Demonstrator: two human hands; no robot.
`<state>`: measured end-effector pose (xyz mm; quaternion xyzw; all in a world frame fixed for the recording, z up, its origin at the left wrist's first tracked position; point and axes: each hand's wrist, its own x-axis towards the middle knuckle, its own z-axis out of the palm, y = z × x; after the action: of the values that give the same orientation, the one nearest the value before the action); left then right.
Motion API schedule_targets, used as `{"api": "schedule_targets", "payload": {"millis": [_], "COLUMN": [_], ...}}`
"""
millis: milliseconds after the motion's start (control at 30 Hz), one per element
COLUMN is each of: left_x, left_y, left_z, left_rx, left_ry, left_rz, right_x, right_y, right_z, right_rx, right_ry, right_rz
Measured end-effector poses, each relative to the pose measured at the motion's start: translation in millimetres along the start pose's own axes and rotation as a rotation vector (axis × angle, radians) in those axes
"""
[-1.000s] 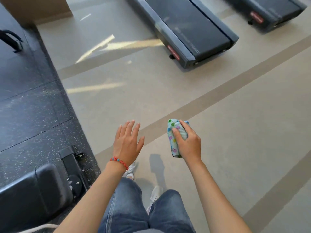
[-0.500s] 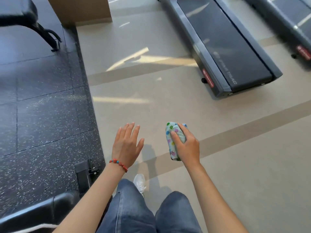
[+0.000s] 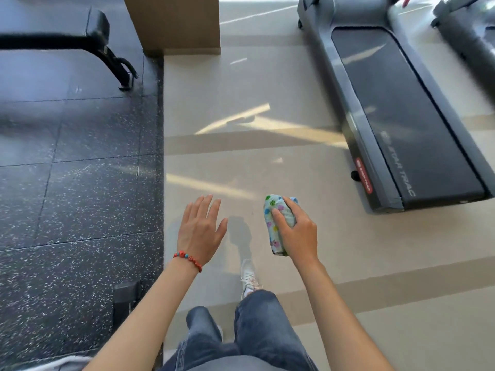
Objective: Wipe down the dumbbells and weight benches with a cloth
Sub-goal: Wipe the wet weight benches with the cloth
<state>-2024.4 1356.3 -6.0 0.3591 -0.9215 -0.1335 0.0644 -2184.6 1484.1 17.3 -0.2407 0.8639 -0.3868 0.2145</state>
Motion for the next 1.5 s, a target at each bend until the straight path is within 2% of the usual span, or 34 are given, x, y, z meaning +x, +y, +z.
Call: {"api": "schedule_targets", "payload": {"millis": [233, 433, 600, 967, 1200, 1500], "left_x": [89.7, 149.2, 211.2, 343.8, 422.8, 542.0], "left_y": [-5.4, -48.3, -111.3, -293.9, -364.3, -439.5], "left_z": [-18.0, -34.6, -49.7, -105.0, -121.6, -146.1], "left_rx": [0.005, 0.021, 0.015, 0.052, 0.000, 0.025], "left_ry": [0.083, 0.143, 0.149, 0.145, 0.129, 0.185], "left_rz": [-0.088, -0.176, -0.244, -0.326, -0.432, -0.543], "right_x": [108.1, 177.2, 235.2, 358.5, 441.7, 567.3], "right_y": [-45.1, -93.1, -144.5, -296.4, -368.7, -453.7], "right_z": [-1.0, 39.3, 100.8, 247.8, 307.0, 381.6], "right_rx": [-0.030, -0.020, 0.004, -0.007, -0.052, -0.065], "right_ry": [-0.088, -0.164, -0.220, -0.298, -0.352, -0.441], "right_rz": [-0.073, -0.114, -0.123, -0.165, -0.210, -0.308]}}
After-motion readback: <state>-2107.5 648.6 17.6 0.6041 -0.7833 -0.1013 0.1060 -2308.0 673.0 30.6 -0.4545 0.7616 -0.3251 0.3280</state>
